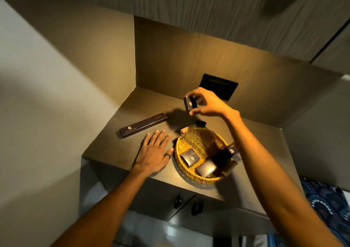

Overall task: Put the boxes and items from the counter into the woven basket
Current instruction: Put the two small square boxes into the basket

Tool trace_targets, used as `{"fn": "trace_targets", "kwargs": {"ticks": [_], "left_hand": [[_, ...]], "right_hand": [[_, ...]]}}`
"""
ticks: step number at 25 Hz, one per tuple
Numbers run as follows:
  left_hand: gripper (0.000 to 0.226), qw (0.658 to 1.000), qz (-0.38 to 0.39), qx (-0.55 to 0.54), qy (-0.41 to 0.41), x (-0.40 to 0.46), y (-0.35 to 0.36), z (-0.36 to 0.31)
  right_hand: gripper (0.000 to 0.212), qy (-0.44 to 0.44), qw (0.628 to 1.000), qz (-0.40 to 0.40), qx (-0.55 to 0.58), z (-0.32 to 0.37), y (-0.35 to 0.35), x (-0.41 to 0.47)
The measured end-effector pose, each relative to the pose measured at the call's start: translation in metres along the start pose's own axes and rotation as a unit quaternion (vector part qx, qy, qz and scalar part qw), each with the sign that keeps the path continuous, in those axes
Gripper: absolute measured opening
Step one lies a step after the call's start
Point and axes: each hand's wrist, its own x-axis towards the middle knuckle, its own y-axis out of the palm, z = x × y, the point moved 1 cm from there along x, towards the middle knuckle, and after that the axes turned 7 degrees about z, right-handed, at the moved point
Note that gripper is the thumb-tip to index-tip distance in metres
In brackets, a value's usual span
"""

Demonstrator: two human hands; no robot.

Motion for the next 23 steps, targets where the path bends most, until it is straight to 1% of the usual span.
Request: {"fn": "trace_targets", "kwargs": {"ticks": [2,4,6,9,13,20,23], "left_hand": [[0.069,1.000,0.000,0.000,0.000,0.002,0.001,0.001],[0.068,1.000,-0.001,0.002,0.002,0.002,0.003,0.001],[0.069,1.000,-0.001,0.002,0.001,0.002,0.004,0.001],[0.069,1.000,-0.001,0.000,-0.001,0.003,0.004,0.003],[0.068,1.000,0.001,-0.001,-0.001,0.004,0.007,0.004],[0.068,1.000,-0.003,-0.007,0.001,0.005,0.008,0.007],[0.068,1.000,-0.002,-0.006,0.001,0.005,0.007,0.006]], "right_hand": [[0.072,-0.020,0.995,0.097,-0.019,-0.012,0.002,-0.036],[0.070,-0.011,0.979,0.182,-0.087,-0.020,0.021,-0.061],[0.072,0.002,0.965,0.220,-0.145,-0.025,0.044,-0.071],[0.073,0.017,0.962,0.211,-0.171,-0.026,0.059,-0.071],[0.073,0.041,0.964,0.217,-0.146,-0.030,0.069,-0.073],[0.071,0.027,0.969,0.214,-0.118,-0.031,0.077,-0.076],[0.076,0.034,0.967,0.224,-0.118,-0.030,0.075,-0.076]]}}
